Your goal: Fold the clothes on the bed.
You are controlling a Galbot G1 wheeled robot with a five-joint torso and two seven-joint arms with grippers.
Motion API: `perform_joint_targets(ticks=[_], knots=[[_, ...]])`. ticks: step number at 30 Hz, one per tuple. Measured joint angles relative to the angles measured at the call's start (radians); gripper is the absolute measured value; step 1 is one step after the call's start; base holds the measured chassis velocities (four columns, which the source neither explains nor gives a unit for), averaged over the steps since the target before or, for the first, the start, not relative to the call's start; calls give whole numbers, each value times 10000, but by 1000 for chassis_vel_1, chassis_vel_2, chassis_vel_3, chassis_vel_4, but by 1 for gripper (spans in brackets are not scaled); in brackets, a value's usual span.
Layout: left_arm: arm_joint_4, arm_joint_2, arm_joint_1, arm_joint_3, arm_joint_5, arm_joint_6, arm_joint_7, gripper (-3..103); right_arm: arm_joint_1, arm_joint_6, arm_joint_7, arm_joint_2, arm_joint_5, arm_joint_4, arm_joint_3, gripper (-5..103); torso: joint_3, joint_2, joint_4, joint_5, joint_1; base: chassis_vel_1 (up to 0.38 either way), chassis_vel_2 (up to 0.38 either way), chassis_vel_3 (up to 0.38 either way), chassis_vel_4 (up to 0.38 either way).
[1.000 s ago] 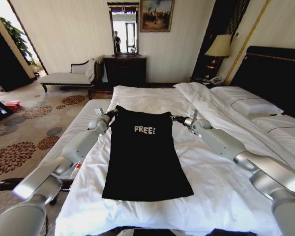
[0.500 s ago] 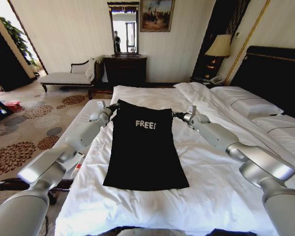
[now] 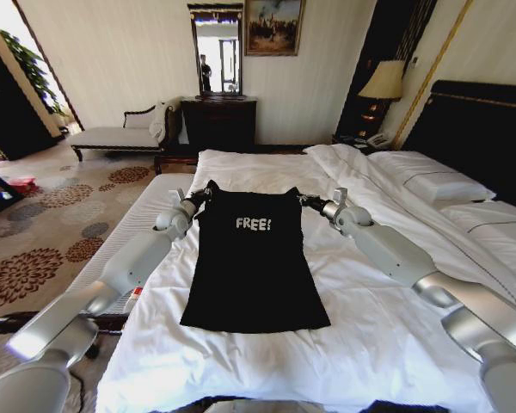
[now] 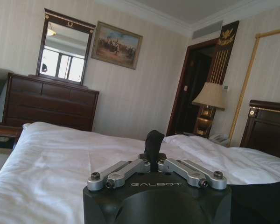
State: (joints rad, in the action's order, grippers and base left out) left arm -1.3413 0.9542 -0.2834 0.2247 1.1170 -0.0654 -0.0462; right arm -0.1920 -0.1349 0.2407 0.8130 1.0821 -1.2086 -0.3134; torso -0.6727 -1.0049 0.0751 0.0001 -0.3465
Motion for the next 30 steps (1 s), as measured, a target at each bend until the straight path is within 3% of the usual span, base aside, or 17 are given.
perform_joint_targets(ticks=[7, 13, 21, 26, 30], knots=[[-1351, -861, -1044, -944, 92, 48, -63, 2, -1207, 185, 36, -658, -259, -957, 1025, 1, 1, 0, 2, -2, 0, 0, 0, 0, 0], [-2997, -1685, -2783, -1912, 171, 226, 83, 2, -3174, 694, 569, -1390, -772, -1889, 2507, 1, 1, -1, 1, 2, 1, 0, 0, 0, 0], [-4613, -1957, -4187, -2350, -127, 668, -33, 2, -5396, 1136, 870, -2019, -1173, -3218, 4602, 1, 0, 0, 3, 0, -1, 0, 0, 0, 0], [-4971, -2104, -4815, -2644, -377, 798, -31, 2, -6333, 1287, 903, -2180, -1303, -3750, 5148, 1, -1, -1, 6, 0, 0, 0, 0, 0, 0], [-5585, -2335, -6015, -3161, -767, 1035, -18, 2, -7380, 1643, 905, -2235, -1542, -4367, 5728, 1, 0, -1, -1, -2, 0, 0, 0, 0, 0]])
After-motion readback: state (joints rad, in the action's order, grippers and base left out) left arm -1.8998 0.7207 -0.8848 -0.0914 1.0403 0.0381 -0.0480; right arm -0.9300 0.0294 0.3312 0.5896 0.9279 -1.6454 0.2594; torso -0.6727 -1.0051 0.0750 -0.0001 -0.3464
